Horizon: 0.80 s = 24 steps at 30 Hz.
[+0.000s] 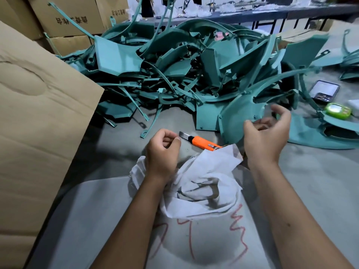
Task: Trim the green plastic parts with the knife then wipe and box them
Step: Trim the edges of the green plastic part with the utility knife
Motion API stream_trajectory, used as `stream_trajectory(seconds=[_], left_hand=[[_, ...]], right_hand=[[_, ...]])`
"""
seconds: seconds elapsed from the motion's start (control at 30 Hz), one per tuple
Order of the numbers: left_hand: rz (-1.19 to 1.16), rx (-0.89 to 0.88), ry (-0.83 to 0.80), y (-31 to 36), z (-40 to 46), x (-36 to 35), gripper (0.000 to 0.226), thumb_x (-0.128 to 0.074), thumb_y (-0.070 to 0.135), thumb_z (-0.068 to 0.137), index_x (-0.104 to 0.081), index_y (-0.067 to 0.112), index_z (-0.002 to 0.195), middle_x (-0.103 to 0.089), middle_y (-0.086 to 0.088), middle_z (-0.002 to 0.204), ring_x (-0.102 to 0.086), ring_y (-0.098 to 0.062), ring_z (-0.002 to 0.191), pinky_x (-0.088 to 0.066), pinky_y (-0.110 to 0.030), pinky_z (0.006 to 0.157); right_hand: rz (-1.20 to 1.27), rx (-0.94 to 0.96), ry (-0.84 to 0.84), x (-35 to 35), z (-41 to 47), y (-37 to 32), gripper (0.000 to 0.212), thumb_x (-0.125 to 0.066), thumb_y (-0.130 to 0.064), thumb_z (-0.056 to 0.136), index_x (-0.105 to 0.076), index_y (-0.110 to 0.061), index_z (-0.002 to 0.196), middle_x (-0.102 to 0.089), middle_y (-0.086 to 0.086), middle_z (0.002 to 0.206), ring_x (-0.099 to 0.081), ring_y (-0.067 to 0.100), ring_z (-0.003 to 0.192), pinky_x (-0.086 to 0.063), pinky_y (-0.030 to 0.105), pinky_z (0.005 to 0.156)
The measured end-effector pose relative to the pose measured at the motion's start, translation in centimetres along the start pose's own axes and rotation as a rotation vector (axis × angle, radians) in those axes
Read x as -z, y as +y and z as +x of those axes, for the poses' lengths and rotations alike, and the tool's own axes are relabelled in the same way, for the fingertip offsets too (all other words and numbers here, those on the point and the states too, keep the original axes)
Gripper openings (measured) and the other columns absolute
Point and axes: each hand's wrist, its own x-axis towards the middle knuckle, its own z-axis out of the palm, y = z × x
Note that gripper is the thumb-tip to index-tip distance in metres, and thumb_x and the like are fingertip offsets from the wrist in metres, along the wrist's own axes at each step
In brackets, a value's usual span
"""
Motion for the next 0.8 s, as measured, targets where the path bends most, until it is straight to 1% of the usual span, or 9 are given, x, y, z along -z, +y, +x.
stream_trajectory(seconds=[0.13, 0.2, 0.27, 0.37, 0.43, 0.53, 0.63, 0.67, 0.8], left_hand=[[-0.066, 0.046, -0.049, 0.5, 0.0, 0.3, 0.011, -0.06, 0.01, 0.097, -0.066, 0.01, 0.088, -0.071, -0.016, 0.089, -0.064, -0.018, 0.078, -0.058, -0.04, 0.066], [-0.173, 0.118, -0.105, 1.1, 0.0, 0.5, 0.017, -0.054, 0.014, 0.103, -0.065, 0.006, 0.093, -0.072, -0.021, 0.099, -0.066, -0.02, 0.08, -0.055, -0.03, 0.059], [-0.334, 0.219, -0.182, 1.9, 0.0, 0.8, 0.032, -0.047, 0.029, 0.108, -0.066, 0.004, 0.104, -0.073, -0.021, 0.104, -0.07, -0.026, 0.084, -0.057, -0.031, 0.06], [-0.738, 0.361, -0.39, 2.6, 0.2, 1.8, 0.064, -0.035, 0.054, 0.105, -0.062, 0.002, 0.129, -0.071, -0.022, 0.122, -0.071, -0.035, 0.108, -0.061, -0.041, 0.078], [-0.885, 0.346, -0.433, 2.6, 0.1, 2.4, 0.056, -0.043, 0.045, 0.105, -0.057, 0.002, 0.137, -0.065, -0.026, 0.132, -0.065, -0.041, 0.12, -0.059, -0.046, 0.092], [-0.772, 0.237, -0.28, 2.1, 0.5, 3.3, 0.038, -0.058, 0.011, 0.096, -0.06, 0.002, 0.133, -0.068, -0.026, 0.127, -0.068, -0.043, 0.11, -0.061, -0.045, 0.084], [-0.764, 0.197, -0.216, 1.9, 1.1, 4.5, 0.038, -0.058, 0.01, 0.095, -0.06, 0.006, 0.133, -0.067, -0.024, 0.128, -0.067, -0.041, 0.106, -0.056, -0.048, 0.086], [-0.772, 0.176, -0.195, 1.9, 1.2, 4.8, 0.039, -0.058, 0.012, 0.095, -0.06, 0.006, 0.134, -0.067, -0.025, 0.128, -0.066, -0.041, 0.104, -0.055, -0.049, 0.087], [-0.802, 0.158, -0.144, 1.9, 1.7, 6.0, 0.047, -0.059, 0.016, 0.091, -0.058, 0.004, 0.136, -0.069, -0.02, 0.119, -0.068, -0.035, 0.1, -0.057, -0.046, 0.084]], right_hand=[[0.523, -0.389, -0.163, -0.6, -0.8, -0.8, 0.053, -0.067, 0.005, 0.081, -0.05, -0.001, 0.131, -0.056, 0.002, 0.065, -0.051, 0.014, 0.049, -0.042, 0.026, 0.046], [0.64, -0.406, -0.271, -0.7, -1.7, -1.7, 0.042, -0.066, 0.001, 0.075, -0.052, -0.006, 0.114, -0.057, -0.003, 0.058, -0.052, 0.013, 0.047, -0.039, 0.023, 0.042], [0.707, -0.386, -0.391, -0.9, -2.8, -2.3, 0.041, -0.066, 0.001, 0.075, -0.053, -0.008, 0.113, -0.057, -0.002, 0.057, -0.052, 0.013, 0.046, -0.039, 0.021, 0.041], [0.579, -0.259, -0.686, -1.2, -4.4, -2.4, 0.05, -0.071, 0.001, 0.08, -0.055, -0.008, 0.126, -0.057, 0.005, 0.059, -0.052, 0.018, 0.044, -0.043, 0.024, 0.042], [0.488, -0.175, -0.886, -1.4, -5.2, -2.1, 0.052, -0.076, -0.002, 0.083, -0.056, -0.012, 0.13, -0.056, 0.008, 0.069, -0.056, 0.02, 0.047, -0.046, 0.025, 0.043], [0.461, -0.125, -0.96, -1.5, -5.7, -1.9, 0.05, -0.076, -0.019, 0.093, -0.055, -0.021, 0.138, -0.063, 0.009, 0.079, -0.062, 0.023, 0.058, -0.052, 0.031, 0.051], [0.263, -0.01, -0.726, -1.4, -5.4, -1.6, 0.028, -0.061, -0.041, 0.101, -0.061, -0.024, 0.124, -0.064, -0.005, 0.072, -0.062, 0.016, 0.066, -0.049, 0.029, 0.059], [0.148, 0.069, -0.729, -1.3, -5.1, -1.4, 0.027, -0.059, -0.045, 0.101, -0.064, -0.025, 0.118, -0.064, -0.007, 0.072, -0.062, 0.013, 0.069, -0.048, 0.028, 0.063], [-0.069, 0.24, -1.181, -1.2, -6.2, -1.9, 0.045, -0.076, -0.055, 0.087, -0.067, -0.039, 0.128, -0.073, -0.013, 0.103, -0.067, 0.012, 0.098, -0.054, 0.028, 0.086]])
